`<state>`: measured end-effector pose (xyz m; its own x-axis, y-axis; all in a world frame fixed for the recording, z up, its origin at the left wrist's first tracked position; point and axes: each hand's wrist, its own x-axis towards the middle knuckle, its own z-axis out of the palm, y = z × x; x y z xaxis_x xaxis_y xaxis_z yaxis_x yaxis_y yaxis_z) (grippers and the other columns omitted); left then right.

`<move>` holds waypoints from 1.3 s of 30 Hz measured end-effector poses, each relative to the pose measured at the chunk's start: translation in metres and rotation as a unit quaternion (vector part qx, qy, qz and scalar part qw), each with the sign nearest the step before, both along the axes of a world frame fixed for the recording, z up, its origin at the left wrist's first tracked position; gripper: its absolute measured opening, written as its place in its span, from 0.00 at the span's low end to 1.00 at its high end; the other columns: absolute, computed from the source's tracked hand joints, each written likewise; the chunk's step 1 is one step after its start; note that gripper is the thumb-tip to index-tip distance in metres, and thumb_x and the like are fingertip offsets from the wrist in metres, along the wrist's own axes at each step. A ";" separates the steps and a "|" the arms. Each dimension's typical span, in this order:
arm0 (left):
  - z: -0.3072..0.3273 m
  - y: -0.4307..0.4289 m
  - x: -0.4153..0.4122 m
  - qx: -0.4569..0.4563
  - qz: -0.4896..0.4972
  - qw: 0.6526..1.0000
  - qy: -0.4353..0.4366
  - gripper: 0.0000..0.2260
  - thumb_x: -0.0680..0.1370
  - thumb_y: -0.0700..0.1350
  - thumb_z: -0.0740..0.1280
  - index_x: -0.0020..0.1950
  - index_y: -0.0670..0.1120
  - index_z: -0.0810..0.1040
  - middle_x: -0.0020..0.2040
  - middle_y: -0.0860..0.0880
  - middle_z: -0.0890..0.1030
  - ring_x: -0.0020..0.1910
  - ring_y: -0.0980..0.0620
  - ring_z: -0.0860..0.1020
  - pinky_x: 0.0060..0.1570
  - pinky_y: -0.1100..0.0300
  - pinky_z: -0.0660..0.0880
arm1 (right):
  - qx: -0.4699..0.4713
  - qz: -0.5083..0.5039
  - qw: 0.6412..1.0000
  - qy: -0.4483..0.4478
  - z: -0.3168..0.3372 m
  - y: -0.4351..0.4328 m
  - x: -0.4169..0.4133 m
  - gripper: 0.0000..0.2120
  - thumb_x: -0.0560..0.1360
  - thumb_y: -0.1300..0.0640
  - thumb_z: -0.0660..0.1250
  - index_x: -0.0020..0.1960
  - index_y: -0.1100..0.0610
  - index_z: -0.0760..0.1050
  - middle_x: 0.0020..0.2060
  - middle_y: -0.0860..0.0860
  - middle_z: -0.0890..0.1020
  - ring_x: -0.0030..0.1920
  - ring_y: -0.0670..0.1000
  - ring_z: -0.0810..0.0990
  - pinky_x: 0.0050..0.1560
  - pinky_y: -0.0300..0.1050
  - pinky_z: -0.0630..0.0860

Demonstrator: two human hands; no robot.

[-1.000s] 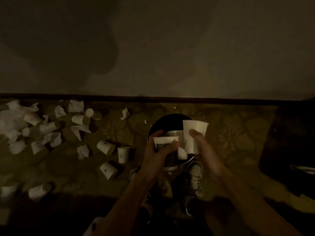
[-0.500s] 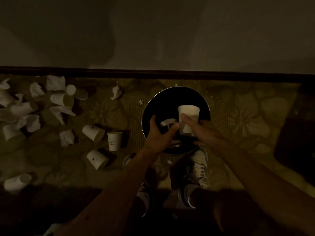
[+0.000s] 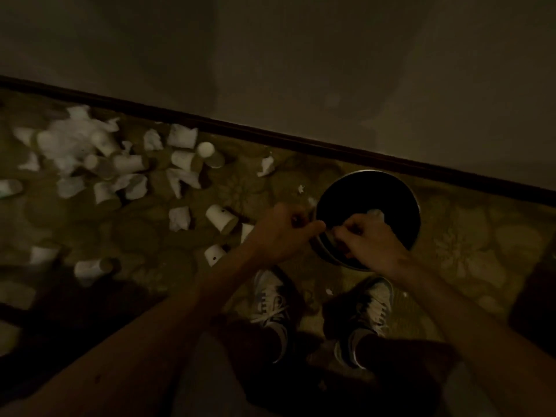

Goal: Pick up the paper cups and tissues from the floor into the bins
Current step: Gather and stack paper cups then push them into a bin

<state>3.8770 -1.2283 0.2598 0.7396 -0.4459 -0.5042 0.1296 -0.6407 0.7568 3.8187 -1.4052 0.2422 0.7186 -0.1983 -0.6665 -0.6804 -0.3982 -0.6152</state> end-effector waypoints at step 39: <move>-0.327 0.242 -0.023 0.040 0.503 0.834 0.223 0.36 0.71 0.51 0.77 0.73 0.43 0.65 0.63 0.45 0.78 0.54 0.49 0.79 0.37 0.64 0.75 | 0.031 -0.009 0.977 0.212 -0.308 0.211 0.093 0.46 0.67 0.40 0.77 0.77 0.58 0.62 0.72 0.56 0.69 0.69 0.60 0.71 0.69 0.59 0.70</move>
